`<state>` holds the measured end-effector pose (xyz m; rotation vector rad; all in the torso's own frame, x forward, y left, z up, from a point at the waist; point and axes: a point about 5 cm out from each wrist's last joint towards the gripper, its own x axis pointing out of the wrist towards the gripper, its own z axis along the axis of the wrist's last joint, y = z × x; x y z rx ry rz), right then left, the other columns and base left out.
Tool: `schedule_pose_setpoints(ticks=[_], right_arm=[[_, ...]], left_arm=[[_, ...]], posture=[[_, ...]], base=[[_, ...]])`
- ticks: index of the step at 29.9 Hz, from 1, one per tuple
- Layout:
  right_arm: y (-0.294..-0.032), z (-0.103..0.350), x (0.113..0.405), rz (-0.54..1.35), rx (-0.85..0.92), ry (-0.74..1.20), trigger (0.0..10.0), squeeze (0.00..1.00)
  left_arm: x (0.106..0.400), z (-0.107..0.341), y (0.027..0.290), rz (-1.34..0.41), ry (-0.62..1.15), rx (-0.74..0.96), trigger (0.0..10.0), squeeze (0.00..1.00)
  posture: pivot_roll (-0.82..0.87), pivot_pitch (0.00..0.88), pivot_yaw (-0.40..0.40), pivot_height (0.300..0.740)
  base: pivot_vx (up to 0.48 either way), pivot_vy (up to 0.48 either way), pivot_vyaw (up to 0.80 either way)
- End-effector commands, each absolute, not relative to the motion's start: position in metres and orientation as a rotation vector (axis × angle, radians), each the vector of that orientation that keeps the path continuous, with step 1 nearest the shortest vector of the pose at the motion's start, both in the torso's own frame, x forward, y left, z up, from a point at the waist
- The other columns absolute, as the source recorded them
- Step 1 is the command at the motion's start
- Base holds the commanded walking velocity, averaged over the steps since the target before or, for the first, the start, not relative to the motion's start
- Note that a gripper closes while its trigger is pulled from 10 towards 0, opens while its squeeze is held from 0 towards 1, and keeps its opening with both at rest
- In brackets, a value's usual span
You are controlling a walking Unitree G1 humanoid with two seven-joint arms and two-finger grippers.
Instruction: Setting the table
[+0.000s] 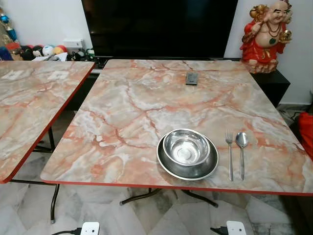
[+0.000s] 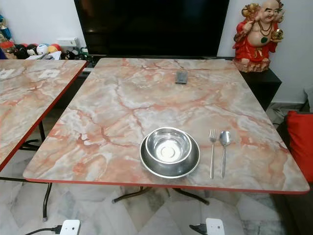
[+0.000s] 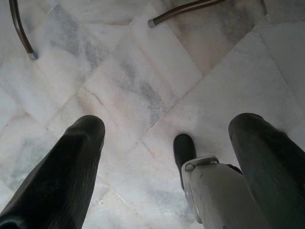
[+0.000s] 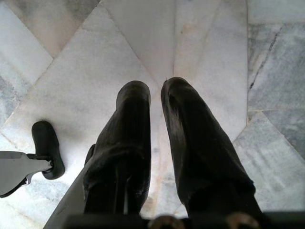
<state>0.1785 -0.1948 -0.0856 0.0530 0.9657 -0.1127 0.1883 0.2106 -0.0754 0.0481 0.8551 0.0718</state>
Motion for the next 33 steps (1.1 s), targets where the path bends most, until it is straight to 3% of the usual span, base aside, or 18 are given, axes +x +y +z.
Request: schedule_pose_setpoints(ticks=[1, 33], right_arm=[[-0.1965, -0.0860, 0.1770, -0.125, 0.056, 0.967, 10.0, 0.00], [-0.1972, -0.0862, 0.1764, -0.093, 0.007, 0.977, 10.0, 0.00]], left_arm=[[0.1837, -0.0782, 0.2113, 0.081, 0.885, 0.040, 10.0, 0.00], [0.1775, -0.0818, 0.2100, 0.081, 0.914, 0.042, 10.0, 0.00]], posture=[[-0.02, 0.043, -0.002, 0.740], [-0.01, 0.055, -0.004, 0.740]], base=[[0.000, 0.000, 0.00], [0.000, 0.465, 0.00]])
